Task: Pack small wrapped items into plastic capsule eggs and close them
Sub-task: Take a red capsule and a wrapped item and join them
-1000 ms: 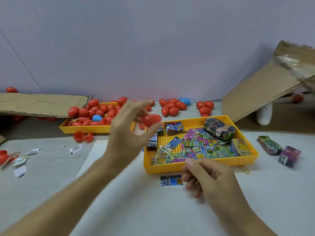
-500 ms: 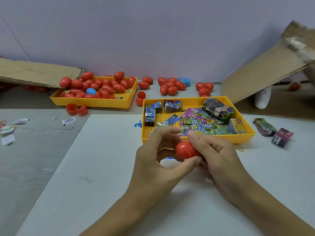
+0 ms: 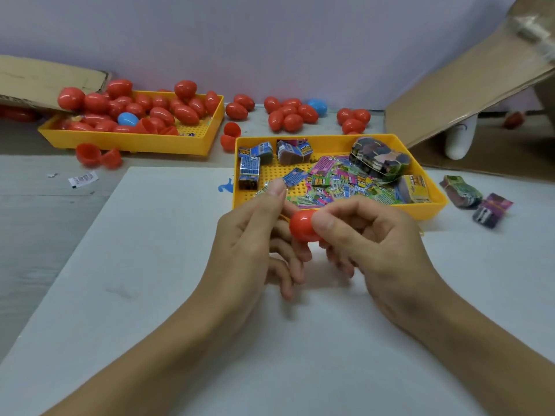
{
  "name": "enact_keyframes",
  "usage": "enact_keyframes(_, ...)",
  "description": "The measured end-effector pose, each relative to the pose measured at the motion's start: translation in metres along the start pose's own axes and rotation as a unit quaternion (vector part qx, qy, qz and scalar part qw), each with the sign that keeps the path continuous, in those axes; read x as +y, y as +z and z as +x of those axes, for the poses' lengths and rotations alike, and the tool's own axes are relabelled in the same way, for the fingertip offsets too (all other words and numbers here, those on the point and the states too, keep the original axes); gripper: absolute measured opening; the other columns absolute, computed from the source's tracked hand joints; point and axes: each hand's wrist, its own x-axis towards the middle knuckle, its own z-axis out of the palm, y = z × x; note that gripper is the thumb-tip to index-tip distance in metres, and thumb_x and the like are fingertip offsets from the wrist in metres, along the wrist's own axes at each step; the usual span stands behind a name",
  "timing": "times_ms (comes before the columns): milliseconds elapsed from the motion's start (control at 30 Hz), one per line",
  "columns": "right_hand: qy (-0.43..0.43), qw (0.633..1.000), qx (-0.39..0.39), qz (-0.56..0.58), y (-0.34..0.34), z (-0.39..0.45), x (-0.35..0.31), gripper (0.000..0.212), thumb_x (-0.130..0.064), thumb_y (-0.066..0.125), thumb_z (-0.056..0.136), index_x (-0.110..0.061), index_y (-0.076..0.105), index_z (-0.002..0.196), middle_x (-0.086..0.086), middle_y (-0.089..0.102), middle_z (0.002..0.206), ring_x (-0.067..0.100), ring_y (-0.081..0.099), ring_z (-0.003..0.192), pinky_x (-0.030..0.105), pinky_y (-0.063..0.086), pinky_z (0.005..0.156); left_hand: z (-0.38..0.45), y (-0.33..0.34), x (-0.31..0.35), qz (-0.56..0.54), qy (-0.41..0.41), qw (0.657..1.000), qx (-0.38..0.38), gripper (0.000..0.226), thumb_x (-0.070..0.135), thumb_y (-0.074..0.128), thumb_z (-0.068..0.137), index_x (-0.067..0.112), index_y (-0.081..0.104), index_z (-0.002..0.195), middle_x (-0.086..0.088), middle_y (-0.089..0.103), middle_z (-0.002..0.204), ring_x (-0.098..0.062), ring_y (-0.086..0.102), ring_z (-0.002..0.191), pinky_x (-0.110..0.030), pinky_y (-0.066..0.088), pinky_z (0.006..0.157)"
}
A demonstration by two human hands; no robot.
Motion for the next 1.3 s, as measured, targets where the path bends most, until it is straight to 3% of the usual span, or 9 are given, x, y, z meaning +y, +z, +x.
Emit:
enact_keyframes(167, -0.022, 0.999, -0.025, 0.0, -0.002, -0.002, 0.001, 0.029, -0.028, 0.082, 0.068, -0.029, 0.075, 0.096, 0.0, 0.072, 0.083, 0.009, 0.065, 0.071, 0.021, 0.05, 0.054, -0.004, 0.0, -0.001, 0.037, 0.033, 0.999, 0.012, 0.036, 0.046, 0.066, 0.085, 0.011, 0.07, 0.077, -0.016, 0.061, 0.061, -0.025, 0.06, 0.046, -0.029, 0.05, 0.043)
enact_keyframes(333, 0.003, 0.999, -0.021, 0.048, -0.003, -0.003, -0.003, 0.035, -0.029, 0.076, 0.074, -0.025, 0.074, 0.109, 0.003, 0.069, 0.09, 0.015, 0.064, 0.069, 0.026, 0.049, 0.048, -0.01, 0.001, -0.002, 0.07, 0.181, 0.979, 0.059, 0.019, 0.022, 0.077, 0.078, 0.015, 0.07, 0.094, -0.003, 0.074, 0.085, -0.021, 0.073, 0.067, -0.026, 0.059, 0.06)
enact_keyframes(500, 0.067, 0.994, 0.03, 0.077, -0.001, 0.001, -0.008, 0.038, -0.057, 0.061, 0.079, -0.021, 0.074, 0.082, 0.008, 0.06, 0.062, 0.016, 0.051, 0.044, 0.02, 0.035, 0.034, -0.006, 0.0, -0.006, 0.121, 0.239, 0.963, 0.007, 0.043, 0.004, 0.076, 0.077, 0.021, 0.059, 0.113, 0.001, 0.068, 0.105, -0.026, 0.07, 0.097, -0.027, 0.056, 0.078)
enact_keyframes(600, 0.051, 0.997, 0.025, 0.054, -0.001, 0.001, -0.007, 0.032, -0.051, 0.065, 0.081, -0.021, 0.068, 0.07, 0.007, 0.06, 0.057, 0.016, 0.049, 0.037, 0.017, 0.033, 0.033, -0.005, 0.0, -0.007, 0.134, 0.26, 0.956, -0.023, 0.05, -0.002, 0.074, 0.078, 0.019, 0.053, 0.119, -0.001, 0.066, 0.11, -0.029, 0.068, 0.102, -0.03, 0.056, 0.082)
enact_keyframes(733, 0.026, 0.997, 0.029, 0.067, -0.003, -0.001, -0.006, 0.017, -0.032, 0.072, 0.084, -0.016, 0.071, 0.079, 0.011, 0.067, 0.063, 0.02, 0.057, 0.043, 0.02, 0.039, 0.034, -0.004, 0.001, -0.008, 0.116, 0.236, 0.964, -0.026, 0.056, -0.007, 0.069, 0.078, 0.016, 0.049, 0.125, -0.006, 0.064, 0.119, -0.026, 0.067, 0.108, -0.031, 0.056, 0.086)
enact_keyframes(900, -0.01, 0.998, 0.034, 0.053, -0.002, -0.003, -0.008, 0.015, -0.019, 0.072, 0.082, -0.025, 0.075, 0.096, 0.01, 0.074, 0.084, 0.023, 0.07, 0.065, 0.028, 0.049, 0.041, -0.004, 0.0, -0.005, 0.048, 0.123, 0.991, 0.032, 0.021, 0.019, 0.055, 0.088, 0.01, 0.062, 0.105, -0.013, 0.068, 0.087, -0.023, 0.071, 0.075, -0.031, 0.059, 0.06)
enact_keyframes(1000, -0.027, 0.998, 0.034, 0.034, -0.002, -0.004, -0.006, 0.024, -0.013, 0.075, 0.078, -0.029, 0.075, 0.097, 0.007, 0.075, 0.093, 0.022, 0.072, 0.076, 0.03, 0.053, 0.045, -0.001, 0.0, -0.001, -0.007, 0.035, 0.999, 0.025, 0.042, 0.042, 0.05, 0.089, 0.003, 0.066, 0.088, -0.019, 0.061, 0.065, -0.027, 0.059, 0.05, -0.032, 0.051, 0.043)
enact_keyframes(1100, -0.047, 0.999, 0.024, 0.015, -0.001, -0.005, -0.004, 0.027, -0.011, 0.076, 0.077, -0.029, 0.075, 0.097, 0.008, 0.075, 0.092, 0.023, 0.071, 0.078, 0.03, 0.055, 0.05, 0.002, 0.0, 0.0, -0.005, 0.029, 0.999, 0.024, 0.049, 0.052, 0.054, 0.086, 0.006, 0.067, 0.077, -0.017, 0.06, 0.061, -0.026, 0.056, 0.044, -0.028, 0.048, 0.04)
enact_keyframes(1300, -0.052, 0.997, 0.018, 0.057, -0.003, -0.005, -0.005, 0.016, -0.023, 0.068, 0.085, -0.022, 0.076, 0.1, 0.008, 0.075, 0.086, 0.024, 0.072, 0.074, 0.029, 0.054, 0.052, -0.003, 0.0, -0.003, 0.039, 0.1, 0.994, 0.021, 0.013, 0.028, 0.071, 0.08, 0.019, 0.077, 0.088, -0.007, 0.067, 0.064, -0.023, 0.065, 0.053, -0.031, 0.056, 0.05)
